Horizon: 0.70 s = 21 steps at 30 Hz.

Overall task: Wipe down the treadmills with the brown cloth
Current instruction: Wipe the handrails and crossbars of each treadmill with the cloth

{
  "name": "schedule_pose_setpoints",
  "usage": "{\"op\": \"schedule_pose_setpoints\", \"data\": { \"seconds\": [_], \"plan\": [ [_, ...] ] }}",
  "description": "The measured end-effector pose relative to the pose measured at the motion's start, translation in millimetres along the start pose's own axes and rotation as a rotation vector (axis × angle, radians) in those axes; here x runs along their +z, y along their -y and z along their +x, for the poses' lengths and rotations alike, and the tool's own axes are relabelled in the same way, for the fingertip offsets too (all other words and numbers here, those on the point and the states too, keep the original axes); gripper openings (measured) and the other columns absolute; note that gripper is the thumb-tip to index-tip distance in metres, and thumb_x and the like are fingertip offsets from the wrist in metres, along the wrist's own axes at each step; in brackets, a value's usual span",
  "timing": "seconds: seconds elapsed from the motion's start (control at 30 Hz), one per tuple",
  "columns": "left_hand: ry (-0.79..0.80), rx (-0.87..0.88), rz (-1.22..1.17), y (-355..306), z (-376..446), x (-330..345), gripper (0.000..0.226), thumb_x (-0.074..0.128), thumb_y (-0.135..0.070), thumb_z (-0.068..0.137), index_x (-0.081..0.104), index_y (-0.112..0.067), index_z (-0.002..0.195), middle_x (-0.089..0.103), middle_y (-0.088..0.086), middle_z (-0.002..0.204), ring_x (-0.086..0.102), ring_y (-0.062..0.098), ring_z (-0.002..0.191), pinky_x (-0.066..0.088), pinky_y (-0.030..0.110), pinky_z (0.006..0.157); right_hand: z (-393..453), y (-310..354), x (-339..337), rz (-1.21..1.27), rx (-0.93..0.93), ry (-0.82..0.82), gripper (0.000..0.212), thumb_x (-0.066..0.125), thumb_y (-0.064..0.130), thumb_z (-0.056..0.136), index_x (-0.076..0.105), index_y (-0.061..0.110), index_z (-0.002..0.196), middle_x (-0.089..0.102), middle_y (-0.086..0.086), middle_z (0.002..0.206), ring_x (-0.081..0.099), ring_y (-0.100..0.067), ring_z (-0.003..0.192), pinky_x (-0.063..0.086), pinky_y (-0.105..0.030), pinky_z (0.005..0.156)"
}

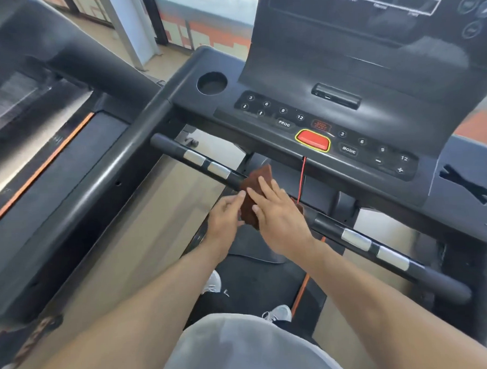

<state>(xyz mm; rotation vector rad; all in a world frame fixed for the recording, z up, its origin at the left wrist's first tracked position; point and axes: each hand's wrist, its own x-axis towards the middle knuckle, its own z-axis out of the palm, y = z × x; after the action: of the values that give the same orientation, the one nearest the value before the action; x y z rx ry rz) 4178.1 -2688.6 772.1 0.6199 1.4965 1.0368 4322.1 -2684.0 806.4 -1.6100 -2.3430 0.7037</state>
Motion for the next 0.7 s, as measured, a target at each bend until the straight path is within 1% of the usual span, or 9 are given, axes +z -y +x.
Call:
{"op": "schedule_pose_setpoints", "data": {
  "seconds": [0.07, 0.13, 0.2, 0.3, 0.4, 0.47, 0.53, 0.6, 0.7],
  "plan": [
    [0.046, 0.028, 0.109, -7, 3, -2, 0.057, 0.074, -0.063, 0.075, 0.073, -0.010, 0.096, 0.077, 0.013, 0.099, 0.072, 0.026, 0.095, 0.058, 0.044, 0.089, 4, 0, -12, 0.180, 0.095, 0.075, 0.047, 0.040, 0.010, 0.107, 0.052, 0.029, 0.148, 0.032, 0.002, 0.166, 0.018, -0.026, 0.157, 0.015, -0.040, 0.127],
    [0.145, 0.031, 0.219, -17, 6, -5, 0.063, 0.072, -0.071, 0.071, 0.079, -0.013, 0.094, 0.079, 0.005, 0.097, 0.074, 0.025, 0.096, 0.057, 0.047, 0.096, 2, -1, -21, 0.363, 0.182, 0.049, 0.051, 0.044, 0.004, 0.103, 0.058, 0.037, 0.139, 0.046, 0.013, 0.157, 0.032, -0.014, 0.151, 0.025, -0.024, 0.120],
    [0.228, 0.074, 0.270, -25, 7, -7, 0.059, 0.070, -0.069, 0.075, 0.081, -0.014, 0.094, 0.079, 0.009, 0.098, 0.074, 0.030, 0.100, 0.055, 0.055, 0.097, -5, 3, -24, 0.527, 0.218, -0.027, 0.054, 0.050, -0.002, 0.097, 0.063, 0.037, 0.131, 0.062, 0.017, 0.139, 0.052, -0.004, 0.133, 0.038, -0.012, 0.103],
    [0.254, 0.137, 0.238, -36, 1, -11, 0.043, 0.067, -0.053, 0.083, 0.080, -0.016, 0.099, 0.077, 0.015, 0.100, 0.070, 0.039, 0.103, 0.053, 0.059, 0.097, -19, 19, -14, 0.875, 0.314, -0.137, 0.055, 0.058, -0.009, 0.093, 0.064, 0.032, 0.130, 0.070, 0.014, 0.127, 0.065, -0.003, 0.115, 0.055, -0.022, 0.095],
    [0.207, 0.061, 0.053, -46, -5, -25, 0.033, 0.066, -0.034, 0.088, 0.077, -0.009, 0.106, 0.074, 0.025, 0.108, 0.066, 0.047, 0.110, 0.050, 0.062, 0.102, -28, 32, -1, 0.934, 0.392, -0.213, 0.075, 0.084, 0.014, 0.085, 0.047, 0.039, 0.146, 0.059, 0.021, 0.135, 0.065, -0.003, 0.113, 0.056, -0.024, 0.093],
    [0.183, -0.021, -0.080, -51, -5, -42, 0.025, 0.061, -0.020, 0.097, 0.072, -0.005, 0.113, 0.071, 0.027, 0.118, 0.063, 0.046, 0.118, 0.047, 0.058, 0.107, -25, 32, 9, 0.854, 0.452, -0.095, 0.105, 0.092, 0.046, 0.070, 0.033, 0.038, 0.157, 0.052, 0.023, 0.142, 0.057, 0.002, 0.124, 0.049, -0.026, 0.106],
    [0.209, -0.094, -0.169, -56, -5, -62, 0.029, 0.053, -0.014, 0.102, 0.066, -0.004, 0.126, 0.067, 0.025, 0.127, 0.063, 0.041, 0.122, 0.047, 0.052, 0.109, -18, 37, 17, 0.840, 0.452, 0.091, 0.125, 0.086, 0.076, 0.052, 0.032, 0.037, 0.158, 0.058, 0.022, 0.141, 0.053, 0.002, 0.131, 0.041, -0.034, 0.116],
    [0.260, -0.138, -0.228, -60, 0, -81, 0.039, 0.052, -0.015, 0.101, 0.058, 0.000, 0.137, 0.063, 0.026, 0.134, 0.063, 0.038, 0.119, 0.044, 0.049, 0.110, -11, 44, 28, 0.905, 0.405, 0.197, 0.113, 0.084, 0.081, 0.051, 0.049, 0.035, 0.148, 0.069, 0.021, 0.129, 0.059, -0.001, 0.127, 0.042, -0.038, 0.116],
    [0.301, -0.144, -0.268, -64, 11, -109, 0.058, 0.061, -0.014, 0.088, 0.050, 0.005, 0.142, 0.061, 0.027, 0.133, 0.061, 0.036, 0.116, 0.042, 0.050, 0.111, 1, 58, 43, 0.928, 0.365, 0.163, 0.071, 0.086, 0.076, 0.056, 0.072, 0.029, 0.107, 0.078, 0.008, 0.109, 0.072, -0.010, 0.107, 0.054, -0.046, 0.104]
  ]
}}
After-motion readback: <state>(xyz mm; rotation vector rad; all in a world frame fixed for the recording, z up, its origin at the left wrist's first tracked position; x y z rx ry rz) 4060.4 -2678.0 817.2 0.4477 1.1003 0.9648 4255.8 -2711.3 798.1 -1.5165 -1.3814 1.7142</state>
